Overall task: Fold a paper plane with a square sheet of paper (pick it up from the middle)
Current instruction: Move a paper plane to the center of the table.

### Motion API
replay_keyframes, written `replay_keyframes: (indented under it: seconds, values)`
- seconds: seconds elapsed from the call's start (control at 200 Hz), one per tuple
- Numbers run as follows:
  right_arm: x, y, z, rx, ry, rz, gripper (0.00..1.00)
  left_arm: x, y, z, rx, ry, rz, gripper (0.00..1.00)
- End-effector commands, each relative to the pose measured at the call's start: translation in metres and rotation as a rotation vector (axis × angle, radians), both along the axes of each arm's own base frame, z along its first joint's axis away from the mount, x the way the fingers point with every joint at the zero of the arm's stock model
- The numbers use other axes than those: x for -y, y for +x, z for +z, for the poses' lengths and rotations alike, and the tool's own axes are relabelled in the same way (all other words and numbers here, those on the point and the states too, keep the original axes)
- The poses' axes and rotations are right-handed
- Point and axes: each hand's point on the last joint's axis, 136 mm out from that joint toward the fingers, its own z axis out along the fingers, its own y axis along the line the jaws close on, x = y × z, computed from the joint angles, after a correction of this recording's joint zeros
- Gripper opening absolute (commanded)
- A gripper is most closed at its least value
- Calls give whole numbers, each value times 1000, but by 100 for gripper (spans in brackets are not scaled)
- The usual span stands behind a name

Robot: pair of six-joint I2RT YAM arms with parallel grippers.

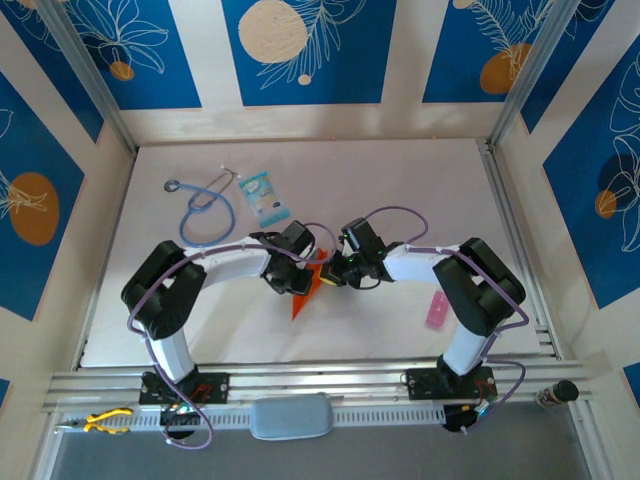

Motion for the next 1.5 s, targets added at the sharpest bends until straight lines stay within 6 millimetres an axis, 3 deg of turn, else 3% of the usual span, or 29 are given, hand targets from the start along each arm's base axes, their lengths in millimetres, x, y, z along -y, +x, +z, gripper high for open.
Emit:
replay_keyframes:
  seconds: [0.0, 0.515, 0.64, 0.795, 0.93, 1.151, 1.496]
  values:
    - [-1, -2, -1, -9, -4, 19, 4, 6, -1, -1, -6, 13, -24, 15]
    - [11, -2, 3, 10, -7, -5, 15, 7, -5, -7, -25, 38, -32, 14]
    - [23, -1, 8, 32, -23, -29, 19, -3, 3, -3, 22, 81, 26, 12]
    - [44, -3, 12, 51, -51, -71, 23, -29, 16, 4, 101, 196, 145, 10]
    - [59, -6, 15, 57, -48, -102, 24, -37, 22, 9, 131, 224, 219, 10]
    - [69, -10, 20, 68, -33, -114, 25, -32, 20, -5, 78, 224, 260, 13]
    - [67, -11, 24, 73, -16, -103, 25, -32, 18, -20, 47, 234, 287, 23]
